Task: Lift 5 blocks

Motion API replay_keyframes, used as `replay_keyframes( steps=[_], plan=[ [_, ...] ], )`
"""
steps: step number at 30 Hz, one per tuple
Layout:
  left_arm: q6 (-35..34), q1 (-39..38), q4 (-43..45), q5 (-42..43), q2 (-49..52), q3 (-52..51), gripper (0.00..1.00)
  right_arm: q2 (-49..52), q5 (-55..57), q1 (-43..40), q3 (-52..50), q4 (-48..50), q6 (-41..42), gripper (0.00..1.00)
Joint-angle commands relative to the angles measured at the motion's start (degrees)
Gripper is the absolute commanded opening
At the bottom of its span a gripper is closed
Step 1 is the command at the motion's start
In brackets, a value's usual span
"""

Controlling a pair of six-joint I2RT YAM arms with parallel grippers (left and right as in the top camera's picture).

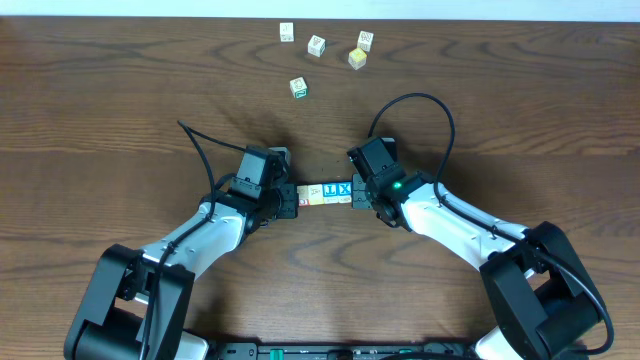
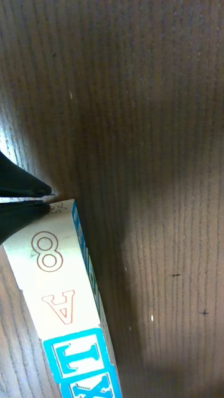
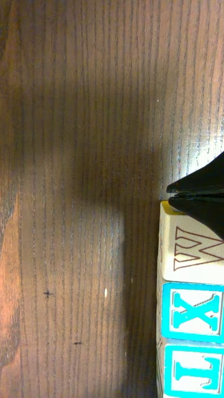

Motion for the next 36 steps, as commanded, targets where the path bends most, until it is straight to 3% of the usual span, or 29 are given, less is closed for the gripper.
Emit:
replay_keyframes(
  steps=[1, 36],
  plan=[
    [0.3, -4.7, 2.4, 14.4, -0.5, 2.2, 0.07, 0.2, -15.9, 5.6, 2.6, 2.8, 1.3, 0.01],
    [0.3, -4.7, 2.4, 14.3, 1.9, 2.2, 0.07, 4.5, -13.6, 6.0, 1.8, 4.1, 0.4, 0.01]
  ],
)
